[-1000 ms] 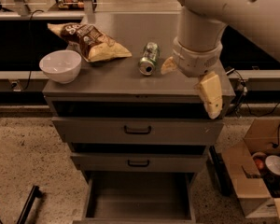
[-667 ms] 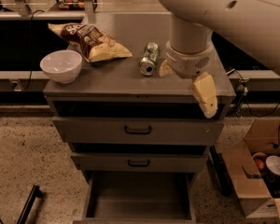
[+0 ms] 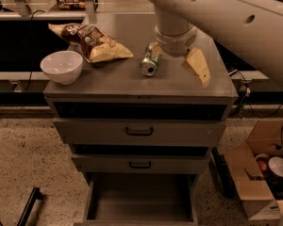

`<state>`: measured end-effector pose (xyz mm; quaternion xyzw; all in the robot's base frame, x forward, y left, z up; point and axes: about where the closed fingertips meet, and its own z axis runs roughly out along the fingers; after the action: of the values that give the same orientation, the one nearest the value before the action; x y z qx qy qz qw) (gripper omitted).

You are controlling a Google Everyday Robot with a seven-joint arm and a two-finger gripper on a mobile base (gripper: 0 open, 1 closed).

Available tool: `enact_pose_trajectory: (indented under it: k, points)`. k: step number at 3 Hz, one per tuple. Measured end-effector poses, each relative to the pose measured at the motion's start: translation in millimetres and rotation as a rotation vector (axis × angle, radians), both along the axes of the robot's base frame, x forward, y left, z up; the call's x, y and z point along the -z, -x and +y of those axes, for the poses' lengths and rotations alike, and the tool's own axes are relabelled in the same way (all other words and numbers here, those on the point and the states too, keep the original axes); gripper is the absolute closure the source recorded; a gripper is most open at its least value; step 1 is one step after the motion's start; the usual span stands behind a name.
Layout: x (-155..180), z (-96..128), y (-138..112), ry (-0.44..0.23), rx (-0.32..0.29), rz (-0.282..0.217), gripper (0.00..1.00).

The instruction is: Place green can into bottom drawer

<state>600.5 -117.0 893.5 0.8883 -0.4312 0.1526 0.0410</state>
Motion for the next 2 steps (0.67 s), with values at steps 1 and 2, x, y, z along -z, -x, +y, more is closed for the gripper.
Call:
enact_pose_trajectory:
  k: [1,2]
  points:
    - [-33.0,15.2,-10.8,-0.043,-0.216,-0.141,0.00]
    - [-37.4,21.1,-21.0,-0.034,-0.307,-0.176,0.00]
